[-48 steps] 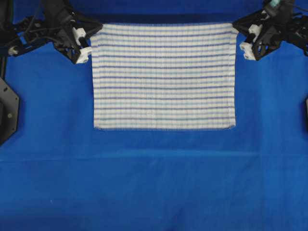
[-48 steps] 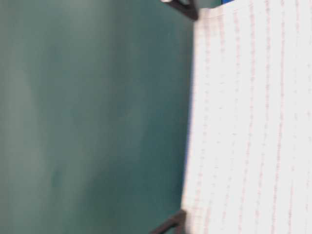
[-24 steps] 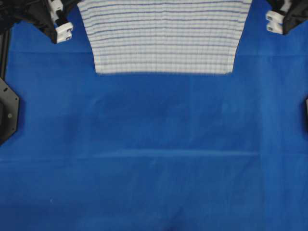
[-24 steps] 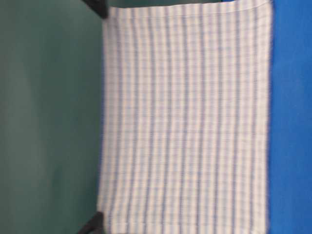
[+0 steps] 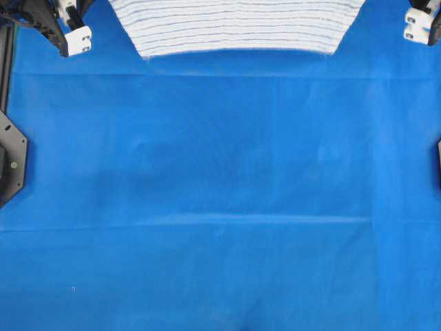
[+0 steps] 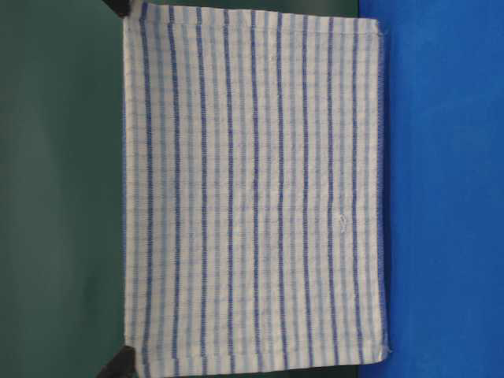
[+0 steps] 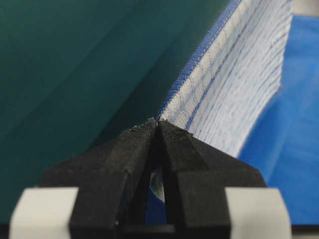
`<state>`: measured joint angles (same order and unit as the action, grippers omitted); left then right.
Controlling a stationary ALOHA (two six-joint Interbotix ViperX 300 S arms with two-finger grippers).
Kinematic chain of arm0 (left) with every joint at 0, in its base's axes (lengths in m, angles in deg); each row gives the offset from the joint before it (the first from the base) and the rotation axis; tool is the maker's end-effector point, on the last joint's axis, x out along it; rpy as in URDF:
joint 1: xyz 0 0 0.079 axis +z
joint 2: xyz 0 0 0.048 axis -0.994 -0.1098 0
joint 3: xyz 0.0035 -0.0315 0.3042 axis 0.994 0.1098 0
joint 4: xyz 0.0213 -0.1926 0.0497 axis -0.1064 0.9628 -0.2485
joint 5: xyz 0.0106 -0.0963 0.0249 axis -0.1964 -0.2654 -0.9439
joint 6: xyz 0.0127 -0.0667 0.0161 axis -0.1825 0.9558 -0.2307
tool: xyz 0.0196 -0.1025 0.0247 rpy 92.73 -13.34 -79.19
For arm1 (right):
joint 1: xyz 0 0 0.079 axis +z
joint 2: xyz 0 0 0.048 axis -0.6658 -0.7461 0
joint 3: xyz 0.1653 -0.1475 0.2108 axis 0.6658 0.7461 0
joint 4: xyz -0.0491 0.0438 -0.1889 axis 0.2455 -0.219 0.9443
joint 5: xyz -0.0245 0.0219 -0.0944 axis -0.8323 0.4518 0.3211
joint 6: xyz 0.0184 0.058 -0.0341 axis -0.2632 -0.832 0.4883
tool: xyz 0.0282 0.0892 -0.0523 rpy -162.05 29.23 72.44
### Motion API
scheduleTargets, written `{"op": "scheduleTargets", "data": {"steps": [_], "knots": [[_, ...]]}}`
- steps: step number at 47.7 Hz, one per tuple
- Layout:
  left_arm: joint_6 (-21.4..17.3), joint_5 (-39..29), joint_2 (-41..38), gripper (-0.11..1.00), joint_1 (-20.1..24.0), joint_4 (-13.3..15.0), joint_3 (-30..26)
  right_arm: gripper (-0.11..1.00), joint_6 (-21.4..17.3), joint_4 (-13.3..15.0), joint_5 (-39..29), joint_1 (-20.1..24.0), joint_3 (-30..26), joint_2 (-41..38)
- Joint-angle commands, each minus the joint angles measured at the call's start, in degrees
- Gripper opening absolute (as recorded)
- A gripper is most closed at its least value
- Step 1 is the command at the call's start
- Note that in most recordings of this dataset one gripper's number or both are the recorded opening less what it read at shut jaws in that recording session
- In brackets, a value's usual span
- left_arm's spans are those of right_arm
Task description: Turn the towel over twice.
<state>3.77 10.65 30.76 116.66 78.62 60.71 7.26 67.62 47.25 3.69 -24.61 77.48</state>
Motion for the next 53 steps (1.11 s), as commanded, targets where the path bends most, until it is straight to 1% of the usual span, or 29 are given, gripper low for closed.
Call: {"op": "scheduleTargets", "data": {"steps": [1, 5, 9, 12, 16, 19, 22, 26, 31, 38, 46, 53], "knots": [[0.09, -1.58, 0.09, 0.03, -0.70, 0.00, -1.14, 0.05, -0.35, -0.53, -1.14, 0.88, -0.26, -0.35], [0.70, -5.19, 0.09, 0.03, -2.64, 0.00, -0.44, 0.05, -1.14, -1.49, -3.08, 2.37, 1.76, -0.53], [2.46, -8.17, -0.18, 0.03, -4.75, 0.00, 0.88, 0.05, -2.64, -2.37, -5.10, 4.48, 4.31, -0.70], [4.31, -9.58, -0.53, 0.03, -6.42, 0.00, 2.46, 0.05, -3.96, -2.81, -6.15, 6.50, 6.59, -0.88], [4.83, -9.84, -1.67, 0.03, -9.58, 0.26, 5.36, 0.05, -6.33, -3.16, -6.77, 9.93, 9.93, -1.41], [5.71, -8.88, -3.34, 0.03, -12.30, 0.35, 7.91, 0.05, -8.17, -3.25, -6.42, 12.39, 11.87, -2.29], [7.47, -7.29, -5.45, 0.03, -14.85, 0.35, 10.20, 0.05, -10.20, -3.25, -5.71, 14.77, 13.54, -3.43], [11.25, -4.39, -8.70, 0.03, -18.37, 0.26, 12.57, 0.05, -13.10, -3.25, -4.39, 17.93, 15.38, -5.71], [15.38, -1.41, -12.30, 0.03, -22.15, 0.26, 14.06, 0.05, -16.70, -3.25, -2.37, 21.97, 16.79, -9.23], [19.42, 2.55, -17.40, 0.03, -28.56, 0.26, 15.03, 0.05, -21.36, -3.25, 0.44, 29.00, 18.11, -14.68], [23.38, 5.62, -23.38, 0.03, -36.83, 0.35, 14.50, 0.05, -26.19, -3.34, 3.69, 36.91, 17.93, -19.25], [25.22, 6.59, -26.63, 0.03, -42.19, 0.26, 13.45, 0.05, -30.32, -3.34, 5.62, 42.80, 17.49, -21.97]]}}
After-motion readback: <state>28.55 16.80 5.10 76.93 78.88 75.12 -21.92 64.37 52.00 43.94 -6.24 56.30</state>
